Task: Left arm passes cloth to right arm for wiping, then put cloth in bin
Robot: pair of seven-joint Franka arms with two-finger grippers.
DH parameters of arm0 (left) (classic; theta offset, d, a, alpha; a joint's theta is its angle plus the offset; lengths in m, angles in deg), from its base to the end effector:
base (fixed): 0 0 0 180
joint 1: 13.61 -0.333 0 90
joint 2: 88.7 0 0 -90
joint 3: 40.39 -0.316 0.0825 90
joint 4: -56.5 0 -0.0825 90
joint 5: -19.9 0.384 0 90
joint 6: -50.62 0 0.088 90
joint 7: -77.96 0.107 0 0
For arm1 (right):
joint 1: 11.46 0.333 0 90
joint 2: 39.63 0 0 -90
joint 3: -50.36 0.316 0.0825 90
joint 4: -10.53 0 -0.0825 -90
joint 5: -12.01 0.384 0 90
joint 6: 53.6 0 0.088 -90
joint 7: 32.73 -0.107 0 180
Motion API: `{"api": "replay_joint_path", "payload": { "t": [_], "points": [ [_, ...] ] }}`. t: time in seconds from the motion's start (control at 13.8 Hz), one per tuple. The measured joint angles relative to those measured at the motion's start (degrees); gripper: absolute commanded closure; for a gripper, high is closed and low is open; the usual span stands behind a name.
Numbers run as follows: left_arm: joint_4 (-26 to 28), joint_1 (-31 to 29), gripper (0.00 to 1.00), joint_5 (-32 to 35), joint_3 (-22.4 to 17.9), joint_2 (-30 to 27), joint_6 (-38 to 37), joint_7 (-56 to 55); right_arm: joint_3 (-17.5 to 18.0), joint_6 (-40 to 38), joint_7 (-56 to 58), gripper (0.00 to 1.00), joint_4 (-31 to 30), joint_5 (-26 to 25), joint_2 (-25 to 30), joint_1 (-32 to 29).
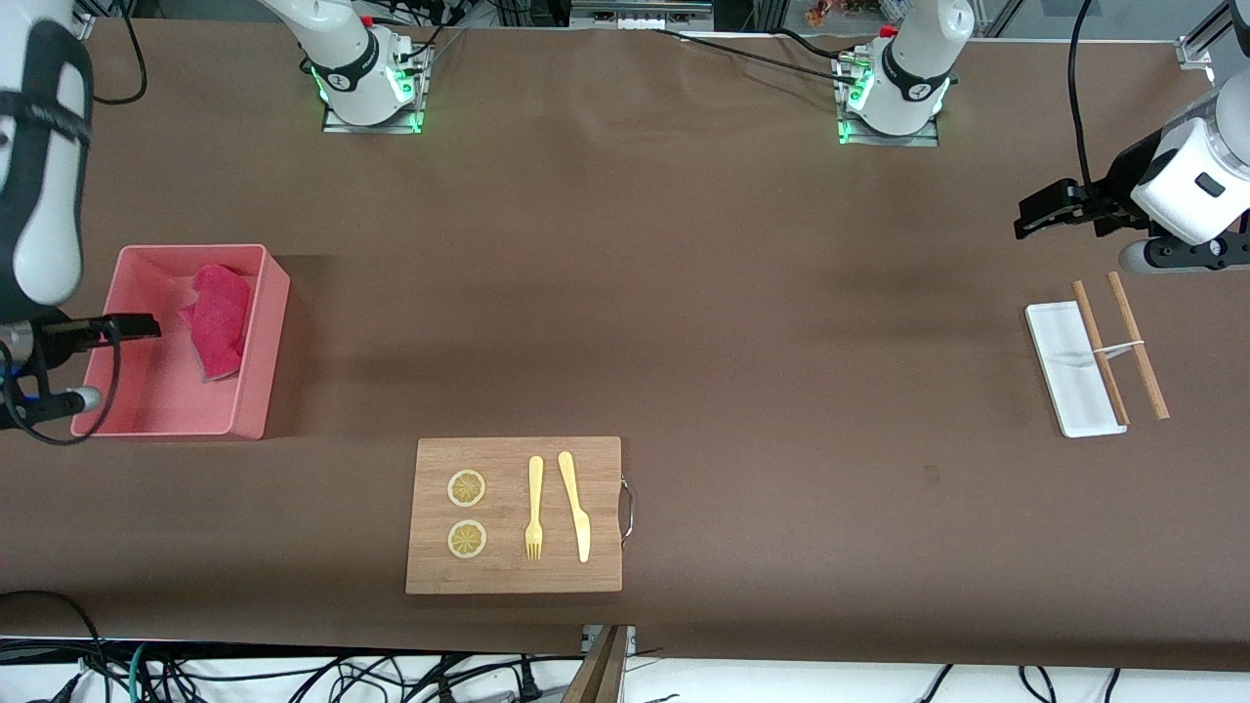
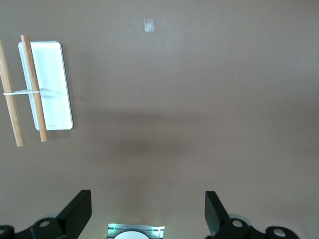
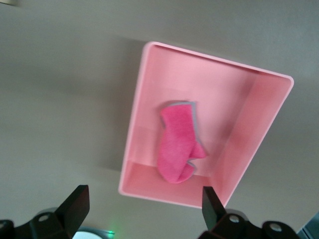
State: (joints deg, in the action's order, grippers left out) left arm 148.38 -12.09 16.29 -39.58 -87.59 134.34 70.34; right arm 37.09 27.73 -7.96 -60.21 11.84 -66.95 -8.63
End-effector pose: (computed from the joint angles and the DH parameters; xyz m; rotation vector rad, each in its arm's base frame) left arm 0.5453 -0.0294 0.5902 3.0787 0.1394 -0.2574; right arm 0.6562 -0.0883 0.4824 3.0590 0.4002 -0.4663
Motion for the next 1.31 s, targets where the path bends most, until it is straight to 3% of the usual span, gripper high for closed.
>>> {"api": "replay_joint_path", "payload": {
  "t": [0.29, 0.87, 1.09, 1.31],
  "points": [
    [0.0, 0.0, 0.00, 0.0, 0.0, 0.0, -0.2, 0.0, 5.3, -1.2, 0.0, 0.00, -6.2, 0.0, 10.9, -2.7],
    [0.0, 0.0, 0.00, 0.0, 0.0, 0.0, -0.3, -0.1, 5.9, 0.2, -0.2, 0.00, -10.3, 0.0, 22.5, -4.6],
    [0.0, 0.0, 0.00, 0.0, 0.0, 0.0, -0.3, -0.1, 7.6, 0.0, -8.7, 0.00, -13.8, 0.0, 25.3, -5.1],
    [0.0, 0.0, 0.00, 0.0, 0.0, 0.0, -0.3, -0.1, 13.6, -1.3, -21.7, 0.00, -14.7, 0.0, 25.8, -5.1]
  ]
}}
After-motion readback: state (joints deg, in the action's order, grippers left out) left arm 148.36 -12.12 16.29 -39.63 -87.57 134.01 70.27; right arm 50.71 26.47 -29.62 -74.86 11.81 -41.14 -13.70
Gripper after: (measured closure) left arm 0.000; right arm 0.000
